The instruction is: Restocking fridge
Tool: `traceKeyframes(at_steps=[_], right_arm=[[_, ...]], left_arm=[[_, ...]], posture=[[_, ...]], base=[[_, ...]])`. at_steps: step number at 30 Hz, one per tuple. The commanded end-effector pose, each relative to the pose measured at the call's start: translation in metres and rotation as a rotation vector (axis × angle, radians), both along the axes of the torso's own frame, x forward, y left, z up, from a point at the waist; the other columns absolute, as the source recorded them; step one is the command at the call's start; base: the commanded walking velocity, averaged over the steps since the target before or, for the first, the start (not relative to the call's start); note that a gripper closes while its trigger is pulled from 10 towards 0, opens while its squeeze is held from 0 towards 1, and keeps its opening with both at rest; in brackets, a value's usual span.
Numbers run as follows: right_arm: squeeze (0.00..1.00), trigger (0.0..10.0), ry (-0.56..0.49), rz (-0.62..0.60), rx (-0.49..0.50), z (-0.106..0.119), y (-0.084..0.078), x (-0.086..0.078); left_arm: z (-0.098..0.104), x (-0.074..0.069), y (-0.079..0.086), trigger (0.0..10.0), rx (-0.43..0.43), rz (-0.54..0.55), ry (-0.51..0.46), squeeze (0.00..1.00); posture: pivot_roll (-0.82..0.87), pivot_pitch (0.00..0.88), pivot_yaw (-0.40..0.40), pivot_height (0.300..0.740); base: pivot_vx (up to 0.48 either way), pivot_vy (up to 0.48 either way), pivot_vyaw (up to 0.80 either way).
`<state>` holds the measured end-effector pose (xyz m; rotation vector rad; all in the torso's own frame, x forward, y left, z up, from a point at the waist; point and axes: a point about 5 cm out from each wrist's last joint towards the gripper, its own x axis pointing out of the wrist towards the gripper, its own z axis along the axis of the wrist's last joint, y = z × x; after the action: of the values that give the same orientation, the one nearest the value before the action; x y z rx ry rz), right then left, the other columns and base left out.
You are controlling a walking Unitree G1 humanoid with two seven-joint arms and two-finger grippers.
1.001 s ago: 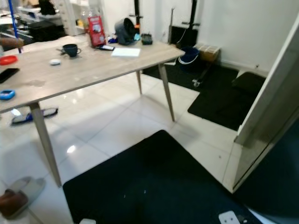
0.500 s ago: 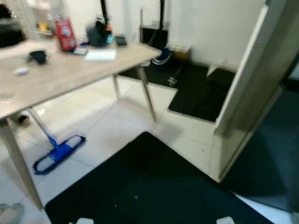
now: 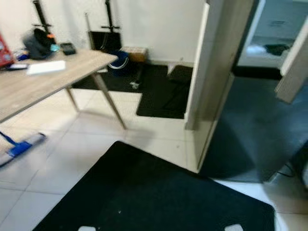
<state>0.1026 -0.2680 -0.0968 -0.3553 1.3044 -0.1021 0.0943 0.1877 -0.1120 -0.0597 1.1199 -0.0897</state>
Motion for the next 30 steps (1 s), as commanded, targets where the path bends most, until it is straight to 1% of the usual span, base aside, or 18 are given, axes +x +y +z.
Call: traceKeyframes(at_steps=[1,14,30], right_arm=[[0.00,10.0,-0.008,-0.018,-0.002,0.0007,-0.0012,0.0012],[0.00,10.0,-0.016,-0.042,-0.003,0.0008,-0.0018,0.0009],[0.00,10.0,-0.025,-0.066,-0.012,0.0019,-0.0049,0.0012]], left_arm=[[-0.0023,-0.0063,-0.0052,10.0,-0.037,0.011,0.032,0.00],[-0.0022,-0.0065,-0.0052,10.0,-0.056,0.015,0.036,0.00],[-0.0022,-0.0069,-0.0034,10.0,-0.059,0.019,0.041,0.00]], posture=[[0.02,0.000,0.002,0.740],[0.02,0.000,0.005,0.740],[0.02,0.000,0.002,0.740]], base=[[0.000,0.000,-0.80],[0.000,0.000,-0.80],[0.000,0.000,-0.80]])
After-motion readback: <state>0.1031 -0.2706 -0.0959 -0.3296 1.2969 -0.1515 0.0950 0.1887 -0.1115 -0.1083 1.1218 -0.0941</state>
